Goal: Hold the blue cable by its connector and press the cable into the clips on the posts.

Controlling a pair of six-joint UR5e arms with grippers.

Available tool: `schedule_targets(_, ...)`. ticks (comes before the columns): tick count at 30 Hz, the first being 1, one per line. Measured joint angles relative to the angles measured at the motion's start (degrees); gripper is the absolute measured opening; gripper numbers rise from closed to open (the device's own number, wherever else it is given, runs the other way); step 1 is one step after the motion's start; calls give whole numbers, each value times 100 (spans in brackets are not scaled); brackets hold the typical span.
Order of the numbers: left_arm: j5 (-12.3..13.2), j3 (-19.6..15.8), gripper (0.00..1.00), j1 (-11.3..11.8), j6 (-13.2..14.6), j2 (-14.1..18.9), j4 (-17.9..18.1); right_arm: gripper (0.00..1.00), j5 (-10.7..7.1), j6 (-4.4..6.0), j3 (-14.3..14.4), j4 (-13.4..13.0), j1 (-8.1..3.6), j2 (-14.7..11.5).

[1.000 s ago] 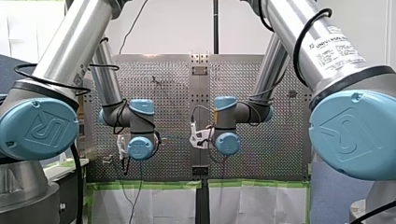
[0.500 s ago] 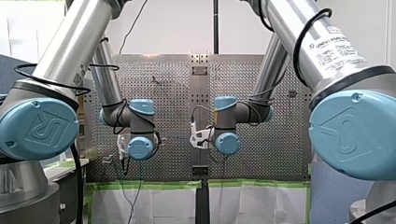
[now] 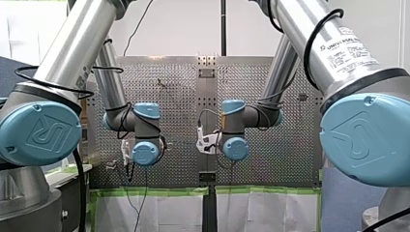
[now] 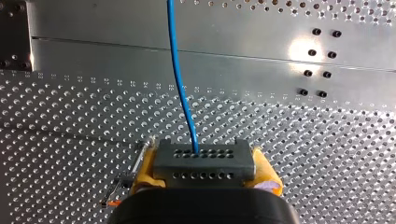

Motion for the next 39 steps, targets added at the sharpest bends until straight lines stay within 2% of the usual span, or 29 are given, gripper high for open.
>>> schedule_targets(7, 0, 0, 0, -7, 0, 0, 0, 0, 18, -44, -56, 84, 13, 75)
schedule_targets(14, 0, 1, 0, -9, 0, 0, 0, 0, 26, -68, -94, 399, 17, 422)
schedule_targets(17, 0, 1, 0, -9, 0, 0, 0, 0, 26, -70, -95, 455, 17, 515)
schedule_targets(27, -12, -2, 0, -21, 13, -13, -11, 0, 26, -70, -96, 475, 17, 553)
schedule_targets(33, -264, -6, 0, -211, 265, -252, -246, 0, 26, -70, -96, 475, 17, 553)
schedule_targets(39, -585, -8, 0, -252, 582, -344, -328, 0, 26, -70, -96, 475, 17, 554)
